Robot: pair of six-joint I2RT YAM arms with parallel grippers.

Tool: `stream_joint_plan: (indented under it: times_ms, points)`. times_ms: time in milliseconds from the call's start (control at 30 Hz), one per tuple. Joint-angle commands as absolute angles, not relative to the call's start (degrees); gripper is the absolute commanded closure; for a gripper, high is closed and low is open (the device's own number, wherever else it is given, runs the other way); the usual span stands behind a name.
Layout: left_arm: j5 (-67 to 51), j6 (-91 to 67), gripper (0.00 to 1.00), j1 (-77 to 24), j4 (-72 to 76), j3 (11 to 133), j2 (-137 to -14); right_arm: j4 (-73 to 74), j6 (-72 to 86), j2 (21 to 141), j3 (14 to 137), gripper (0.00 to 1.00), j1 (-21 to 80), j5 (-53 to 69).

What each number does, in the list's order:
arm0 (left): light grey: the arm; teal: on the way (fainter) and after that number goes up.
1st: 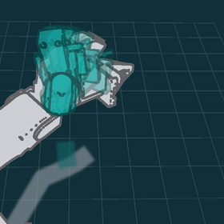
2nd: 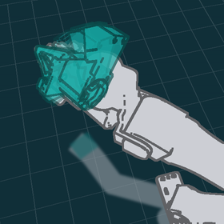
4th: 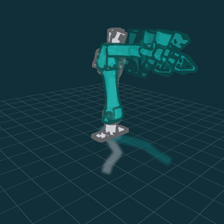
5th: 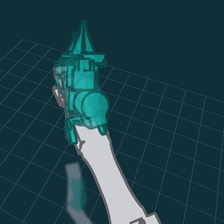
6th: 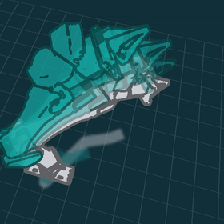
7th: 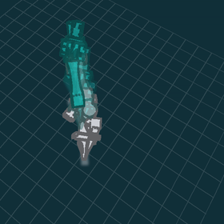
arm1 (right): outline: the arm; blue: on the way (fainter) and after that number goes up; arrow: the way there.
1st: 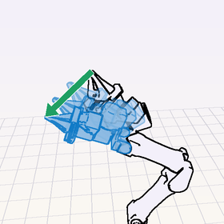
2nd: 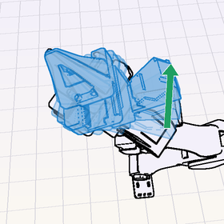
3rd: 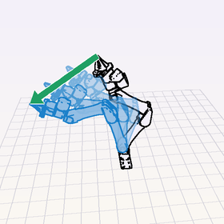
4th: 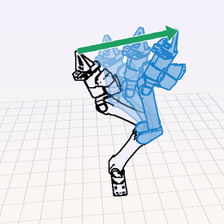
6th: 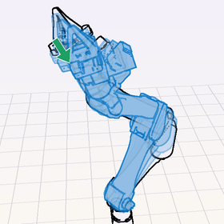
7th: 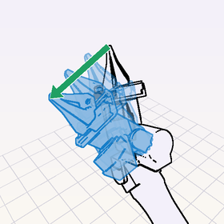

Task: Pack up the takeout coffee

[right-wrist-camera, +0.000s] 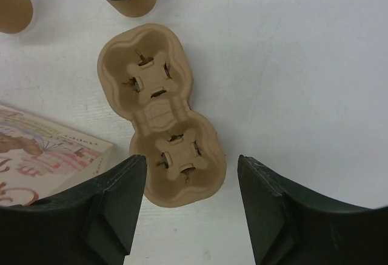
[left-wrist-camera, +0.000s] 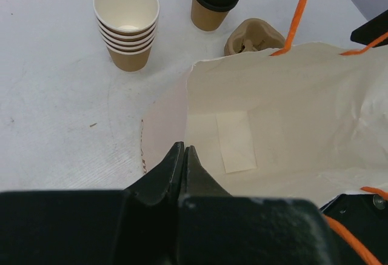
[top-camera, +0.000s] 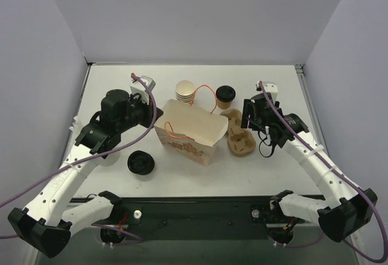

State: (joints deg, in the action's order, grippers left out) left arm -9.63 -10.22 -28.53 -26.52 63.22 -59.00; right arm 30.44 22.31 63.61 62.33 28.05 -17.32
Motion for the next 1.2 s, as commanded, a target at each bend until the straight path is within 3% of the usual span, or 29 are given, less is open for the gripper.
stream_joint_plan:
  times_ms: [0, 100, 200, 267, 300, 400, 533, 833, 1167]
  points:
    - [-9.05, -9.67, 1.0, -28.74, -26.54, 62.49, -57.22, 24.97, 19.17, 66.79, 59.86, 0.38, 24.97, -10.21]
    - [-8.44, -9.84, 0.92, -28.65, -26.8, 61.61, -56.95, 22.07, 17.67, 70.56, 58.98, 0.38, 22.33, -4.93]
    - [-7.39, -10.19, 0.73, -28.65, -26.89, 61.0, -56.51, 20.66, 15.13, 76.01, 60.02, 0.41, 20.75, -1.5]
    - [-6.95, -10.2, 0.67, -28.65, -26.9, 60.73, -55.81, 20.22, 12.93, 80.04, 61.25, 0.43, 20.48, 1.65]
    - [-6.42, -10.28, 0.57, -28.65, -26.89, 60.73, -55.55, 20.21, 12.31, 81.2, 61.78, 0.44, 20.39, 2.28]
    - [-4.05, -10.81, 0.41, -28.65, -27.16, 60.38, -54.06, 20.65, 10.99, 84.72, 63.72, 0.46, 20.39, 3.87]
    - [-0.45, -11.25, 0.26, -28.65, -26.98, 59.15, -50.64, 21.62, 10.11, 87.53, 65.04, 0.46, 20.48, 3.87]
    - [13.96, -10.9, 0.18, -28.56, -23.21, 49.68, -39.39, 22.76, 7.91, 91.4, 65.21, 0.47, 20.92, 5.1]
    - [17.23, -10.02, 0.16, -28.48, -21.88, 45.61, -33.75, 23.91, 7.12, 93.96, 65.39, 0.5, 21.71, 2.64]
